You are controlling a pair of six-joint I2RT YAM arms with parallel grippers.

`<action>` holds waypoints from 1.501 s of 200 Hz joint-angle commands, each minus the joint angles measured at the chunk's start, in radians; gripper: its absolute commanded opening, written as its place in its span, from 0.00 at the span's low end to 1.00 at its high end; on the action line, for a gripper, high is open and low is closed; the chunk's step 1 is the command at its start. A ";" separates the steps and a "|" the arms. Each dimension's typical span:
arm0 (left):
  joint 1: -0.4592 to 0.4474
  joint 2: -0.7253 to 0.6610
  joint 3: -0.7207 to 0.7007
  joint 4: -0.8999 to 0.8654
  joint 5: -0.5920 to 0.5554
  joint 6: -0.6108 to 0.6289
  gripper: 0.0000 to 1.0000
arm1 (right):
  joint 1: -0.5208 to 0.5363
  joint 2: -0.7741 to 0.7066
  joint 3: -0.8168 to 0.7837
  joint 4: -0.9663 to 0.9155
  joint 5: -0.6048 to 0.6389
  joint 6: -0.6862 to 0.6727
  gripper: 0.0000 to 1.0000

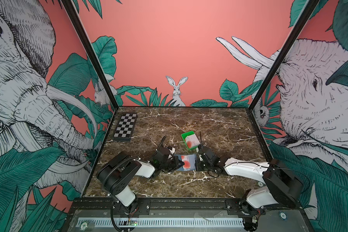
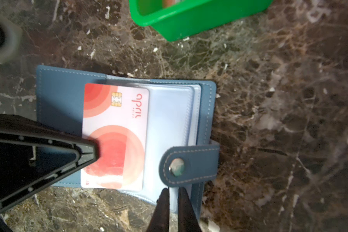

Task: Insert credit cards into a card holder
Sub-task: Insert the credit card into the card slot.

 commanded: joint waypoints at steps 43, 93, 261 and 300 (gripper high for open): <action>0.002 -0.036 0.031 -0.172 -0.028 0.060 0.00 | 0.006 -0.018 0.024 -0.071 0.065 -0.020 0.14; 0.002 -0.057 0.051 -0.248 -0.039 0.083 0.03 | 0.006 0.014 0.025 -0.064 0.056 -0.018 0.15; 0.002 -0.106 0.136 -0.517 -0.110 0.185 0.41 | 0.006 0.036 0.000 -0.005 0.030 0.000 0.14; 0.002 -0.132 0.185 -0.641 -0.167 0.238 0.43 | 0.006 0.041 0.000 -0.001 0.028 0.001 0.14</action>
